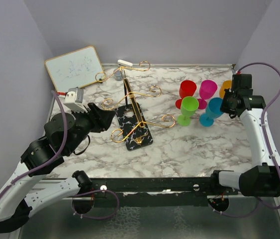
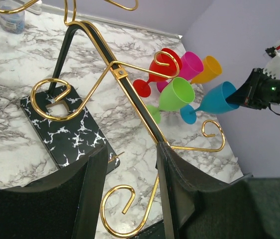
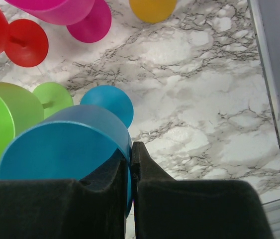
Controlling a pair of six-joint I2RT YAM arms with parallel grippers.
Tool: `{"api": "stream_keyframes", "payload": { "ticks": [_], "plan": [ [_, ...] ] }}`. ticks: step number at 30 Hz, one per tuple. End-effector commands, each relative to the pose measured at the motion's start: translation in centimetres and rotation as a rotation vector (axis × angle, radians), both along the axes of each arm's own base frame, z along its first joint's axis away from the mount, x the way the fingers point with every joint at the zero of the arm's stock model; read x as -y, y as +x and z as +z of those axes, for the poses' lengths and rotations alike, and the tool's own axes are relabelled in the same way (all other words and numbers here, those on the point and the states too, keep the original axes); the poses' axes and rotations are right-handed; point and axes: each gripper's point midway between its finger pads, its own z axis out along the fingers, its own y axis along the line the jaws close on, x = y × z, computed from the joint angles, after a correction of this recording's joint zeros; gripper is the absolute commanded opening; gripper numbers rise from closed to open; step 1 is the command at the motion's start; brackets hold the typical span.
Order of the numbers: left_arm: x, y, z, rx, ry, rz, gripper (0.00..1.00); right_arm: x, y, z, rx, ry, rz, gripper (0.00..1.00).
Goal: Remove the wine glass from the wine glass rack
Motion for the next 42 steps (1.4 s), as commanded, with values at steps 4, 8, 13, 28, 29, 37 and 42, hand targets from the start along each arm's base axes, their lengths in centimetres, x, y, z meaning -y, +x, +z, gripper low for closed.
{"api": "stream_keyframes", "payload": {
  "ticks": [4,8,13,28,29,37,42],
  "plan": [
    [-1.4,-0.4,-0.8,-0.001,0.001,0.035,0.46,-0.5,3.8,-1.5,0.088,0.043,0.006,0.02],
    [-1.8,-0.7,-1.4,-0.016,0.001,0.046,0.46,-0.3,4.7,-2.3,0.080,0.038,0.003,0.03],
    [-2.2,-0.8,-1.9,-0.027,0.000,0.059,0.46,-0.1,5.1,-3.7,0.063,0.034,-0.006,0.05],
    [-3.4,-1.3,-3.0,-0.047,0.027,0.085,0.45,-1.3,5.0,-2.5,0.145,0.087,0.022,0.43],
    [-3.5,-1.3,-3.1,-0.047,0.033,0.090,0.45,-1.4,4.8,-1.4,0.168,0.088,0.033,0.45],
    [-5.5,-1.7,-4.0,-0.013,0.044,0.136,0.49,-3.7,1.0,7.7,0.375,0.125,0.163,0.56],
    [-6.8,-2.1,-4.5,0.007,0.014,0.172,0.97,-6.1,-2.9,11.0,0.541,0.208,0.245,1.00]
  ]
}}
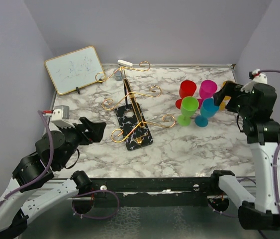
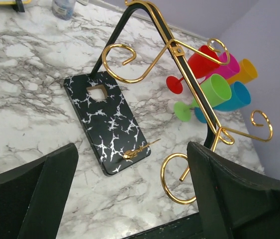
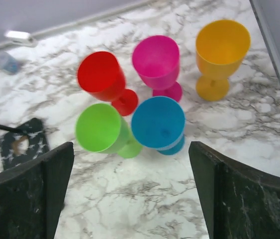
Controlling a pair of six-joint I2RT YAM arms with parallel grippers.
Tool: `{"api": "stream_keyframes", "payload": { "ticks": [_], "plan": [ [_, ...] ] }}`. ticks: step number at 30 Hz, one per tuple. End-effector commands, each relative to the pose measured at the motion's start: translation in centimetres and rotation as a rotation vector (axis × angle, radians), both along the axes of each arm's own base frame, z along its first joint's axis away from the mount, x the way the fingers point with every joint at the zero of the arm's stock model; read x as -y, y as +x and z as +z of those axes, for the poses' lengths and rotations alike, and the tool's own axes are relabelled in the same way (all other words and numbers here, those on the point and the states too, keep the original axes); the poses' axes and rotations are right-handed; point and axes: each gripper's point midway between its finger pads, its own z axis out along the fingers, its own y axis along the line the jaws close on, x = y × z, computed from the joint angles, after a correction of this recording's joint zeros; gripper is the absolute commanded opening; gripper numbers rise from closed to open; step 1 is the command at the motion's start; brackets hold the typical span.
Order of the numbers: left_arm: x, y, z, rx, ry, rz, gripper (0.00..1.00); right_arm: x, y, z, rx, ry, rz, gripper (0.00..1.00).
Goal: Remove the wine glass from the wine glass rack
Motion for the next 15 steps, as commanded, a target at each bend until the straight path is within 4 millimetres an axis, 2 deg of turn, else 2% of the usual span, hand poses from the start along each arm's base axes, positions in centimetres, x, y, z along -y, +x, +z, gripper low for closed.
{"api": "stream_keyframes", "payload": {
  "ticks": [1,4,7,11,15],
  "plan": [
    [-1.6,0.0,-0.1,0.028,-0.011,0.060,0.99,-2.8,-4.0,2.8,0.139,0.087,0.120,1.00],
    [-2.2,-0.3,0.0,0.030,-0.022,0.072,0.99,-3.8,-6.9,4.7,0.256,0.109,0.160,1.00],
    [-2.7,-0.6,0.3,0.030,-0.029,0.084,0.99,-4.1,-8.8,5.8,0.296,0.124,0.162,1.00],
    [-3.4,-0.8,0.6,0.044,-0.025,0.096,0.99,-4.4,-10.2,6.8,0.333,0.156,0.152,1.00],
    [-4.1,-0.6,0.1,0.056,0.035,0.115,0.99,-5.3,-11.0,7.2,0.377,0.169,0.203,1.00]
  ]
}}
